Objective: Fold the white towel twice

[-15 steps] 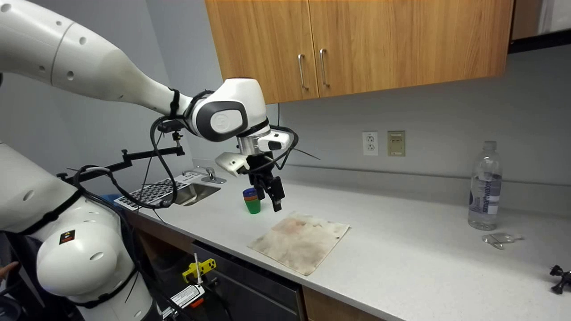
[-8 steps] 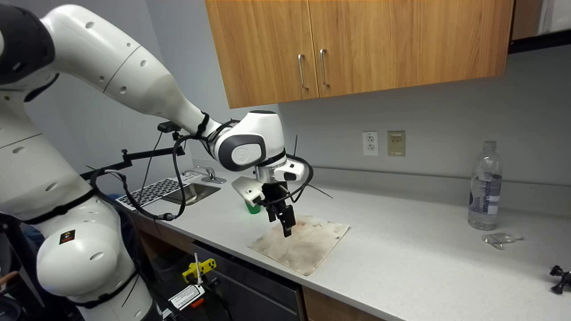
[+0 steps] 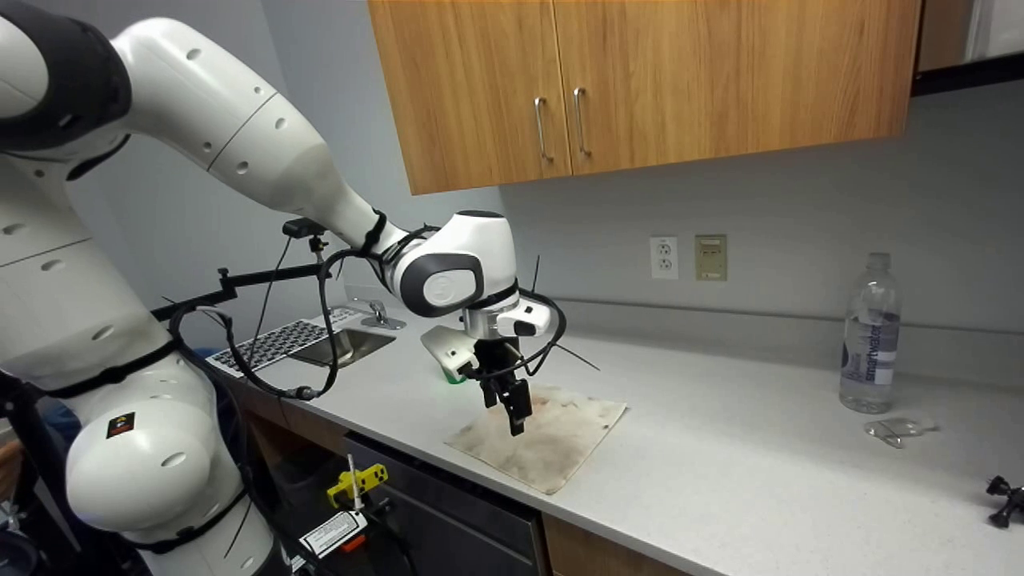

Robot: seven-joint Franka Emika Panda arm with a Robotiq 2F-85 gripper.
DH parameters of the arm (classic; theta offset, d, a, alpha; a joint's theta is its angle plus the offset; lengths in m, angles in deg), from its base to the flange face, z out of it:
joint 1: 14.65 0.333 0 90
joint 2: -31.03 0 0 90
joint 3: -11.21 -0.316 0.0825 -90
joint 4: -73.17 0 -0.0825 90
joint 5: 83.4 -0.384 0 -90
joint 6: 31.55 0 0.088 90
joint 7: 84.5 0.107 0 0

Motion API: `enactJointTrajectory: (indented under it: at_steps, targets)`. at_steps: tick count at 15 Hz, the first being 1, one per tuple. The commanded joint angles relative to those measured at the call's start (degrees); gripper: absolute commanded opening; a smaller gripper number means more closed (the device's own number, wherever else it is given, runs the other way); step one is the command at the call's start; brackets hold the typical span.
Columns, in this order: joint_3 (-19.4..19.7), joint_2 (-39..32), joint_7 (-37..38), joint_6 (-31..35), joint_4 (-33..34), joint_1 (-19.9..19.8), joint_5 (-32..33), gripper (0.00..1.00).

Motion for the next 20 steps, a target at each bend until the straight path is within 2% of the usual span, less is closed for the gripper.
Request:
enactJointTrajectory:
  at_steps: [1,7,12,20]
  targets:
    - [-0.17,-4.17,-0.37,1.81,2.16,-1.01,-0.69,1.00]
    - [-0.07,-12.02,-0.66,3.14,5.76,-2.06,-1.29,0.98]
    - [-0.30,-17.96,-1.64,6.79,8.43,-3.08,-2.25,0.97]
    - [-1.33,-24.26,-2.41,12.28,10.23,-5.09,-3.66,0.93]
